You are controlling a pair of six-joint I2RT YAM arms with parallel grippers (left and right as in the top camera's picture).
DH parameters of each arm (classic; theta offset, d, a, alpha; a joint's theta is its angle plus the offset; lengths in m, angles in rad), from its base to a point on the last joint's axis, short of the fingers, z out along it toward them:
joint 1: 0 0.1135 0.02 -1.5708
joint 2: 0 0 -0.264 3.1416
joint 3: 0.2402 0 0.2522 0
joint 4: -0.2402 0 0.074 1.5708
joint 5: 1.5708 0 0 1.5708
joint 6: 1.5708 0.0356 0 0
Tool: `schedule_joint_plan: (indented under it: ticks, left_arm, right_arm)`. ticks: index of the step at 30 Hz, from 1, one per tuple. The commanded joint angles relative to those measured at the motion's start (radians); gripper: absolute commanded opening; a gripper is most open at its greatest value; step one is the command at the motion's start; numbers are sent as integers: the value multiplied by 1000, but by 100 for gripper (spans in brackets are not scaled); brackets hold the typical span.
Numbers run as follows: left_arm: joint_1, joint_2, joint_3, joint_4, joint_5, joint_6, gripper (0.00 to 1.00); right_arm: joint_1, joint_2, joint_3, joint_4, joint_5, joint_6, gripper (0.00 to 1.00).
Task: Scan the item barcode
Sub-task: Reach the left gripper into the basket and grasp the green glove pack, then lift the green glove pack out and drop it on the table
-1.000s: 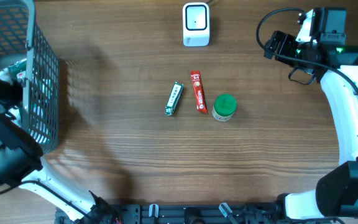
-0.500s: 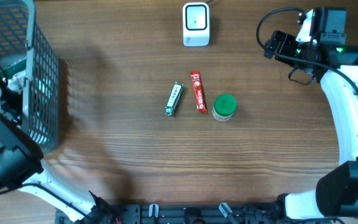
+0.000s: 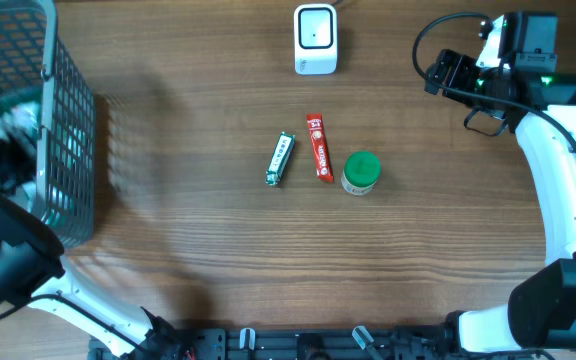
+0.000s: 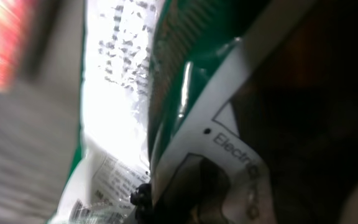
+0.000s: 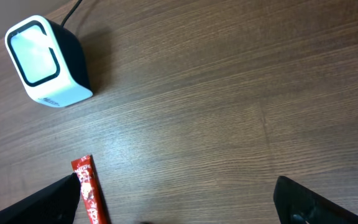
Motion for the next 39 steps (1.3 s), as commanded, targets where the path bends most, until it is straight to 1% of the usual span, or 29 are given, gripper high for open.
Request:
schedule_joint_plan:
  ticks: [1, 6, 10, 14, 16, 19, 22, 27, 31, 35, 39]
  left_arm:
    - [0, -86, 161, -34, 42, -117, 4]
    - [22, -170, 213, -37, 43, -193, 4]
    - [21, -272, 233, -25, 47, -200, 4]
    - [-19, -441, 234, 29, 55, -266, 4]
    - [-64, -521, 234, 41, 82, -289, 4]
    - [-180, -613, 234, 29, 92, -300, 4]
    - [-345, -658, 234, -13, 92, -301, 4]
    - [-639, -627, 206, -105, 82, -321, 4]
    - [-828, -562, 103, -114, 12, -361, 4]
    - [-971, -480, -40, -42, -7, -402, 4]
    - [-1097, -373, -203, 119, -12, -447, 4]
  right_arm:
    - [3, 4, 2, 0, 9, 12, 100]
    - [3, 4, 2, 0, 9, 13, 100]
    - [3, 4, 2, 8, 9, 13, 100]
    - [-8, 4, 2, 30, 9, 39, 100]
    - [-19, 4, 2, 31, 10, 77, 100]
    - [-34, 4, 2, 30, 10, 82, 100]
    - [-41, 4, 2, 30, 10, 82, 100]
    - [-61, 7, 2, 23, 101, 82, 100]
    - [-64, 10, 2, 0, 121, 80, 100]
    - [-64, 10, 2, 1, 121, 79, 100]
    - [-64, 10, 2, 1, 121, 79, 100]
